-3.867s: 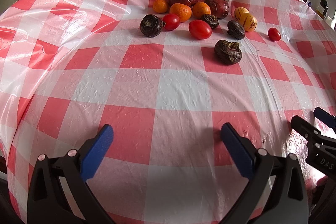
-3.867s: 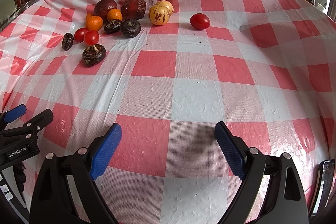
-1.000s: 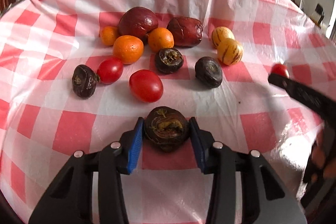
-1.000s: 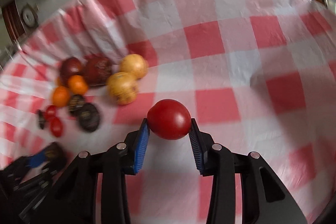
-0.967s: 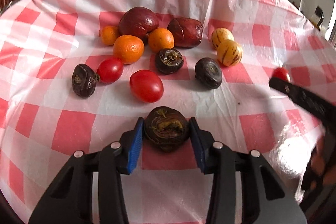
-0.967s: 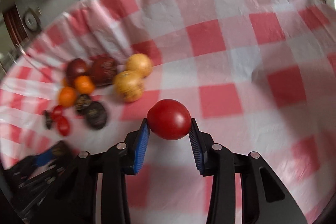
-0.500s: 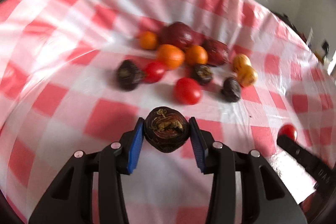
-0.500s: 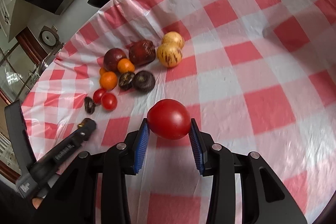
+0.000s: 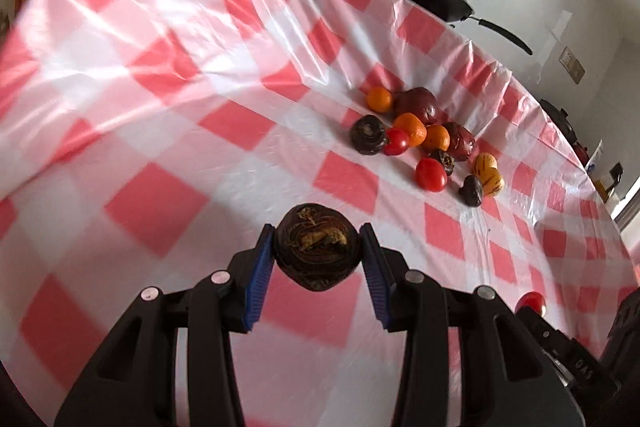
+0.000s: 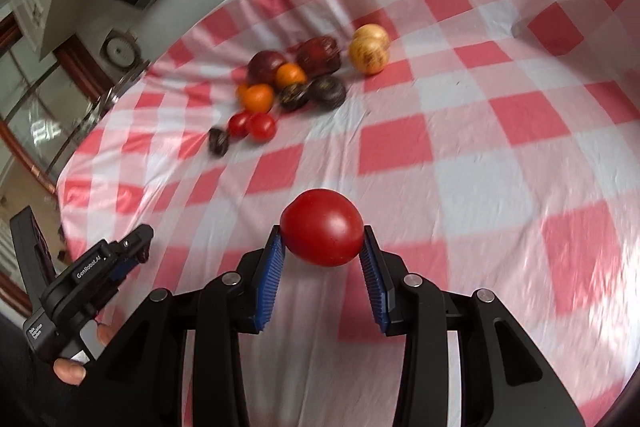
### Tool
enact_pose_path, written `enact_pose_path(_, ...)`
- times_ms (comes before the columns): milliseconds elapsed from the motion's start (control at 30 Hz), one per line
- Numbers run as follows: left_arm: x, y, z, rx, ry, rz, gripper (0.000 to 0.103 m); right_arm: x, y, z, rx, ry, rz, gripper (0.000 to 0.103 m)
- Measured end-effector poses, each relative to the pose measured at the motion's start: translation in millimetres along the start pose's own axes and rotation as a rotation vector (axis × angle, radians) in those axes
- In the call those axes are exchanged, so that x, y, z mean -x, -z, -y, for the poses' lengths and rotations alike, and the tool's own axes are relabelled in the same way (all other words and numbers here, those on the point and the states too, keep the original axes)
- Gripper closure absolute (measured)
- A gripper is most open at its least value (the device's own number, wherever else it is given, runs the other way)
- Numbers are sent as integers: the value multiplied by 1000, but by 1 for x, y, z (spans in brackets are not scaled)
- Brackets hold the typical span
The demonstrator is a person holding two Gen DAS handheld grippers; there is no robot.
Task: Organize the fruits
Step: 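Carry the dark fruit and the tomato in both tools over the white box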
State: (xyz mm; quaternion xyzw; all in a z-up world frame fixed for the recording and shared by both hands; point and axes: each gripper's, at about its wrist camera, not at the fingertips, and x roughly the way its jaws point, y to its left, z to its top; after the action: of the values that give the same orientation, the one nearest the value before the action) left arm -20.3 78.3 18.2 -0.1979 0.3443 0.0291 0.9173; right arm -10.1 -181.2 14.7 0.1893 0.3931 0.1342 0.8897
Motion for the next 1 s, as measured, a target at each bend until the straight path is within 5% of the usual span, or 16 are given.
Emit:
enact_pose_path(333, 61, 29, -41, -29, -24, 13, 60, 14, 46, -46, 130, -35, -70, 64)
enact_pose_path(633, 114, 50, -85, -91, -133, 61, 60, 12, 88, -111, 317, -77, -141, 64)
enact_pose_path(1000, 187, 91, -163, -92, -172, 95, 60, 12, 138, -192, 546, -206, -192, 64)
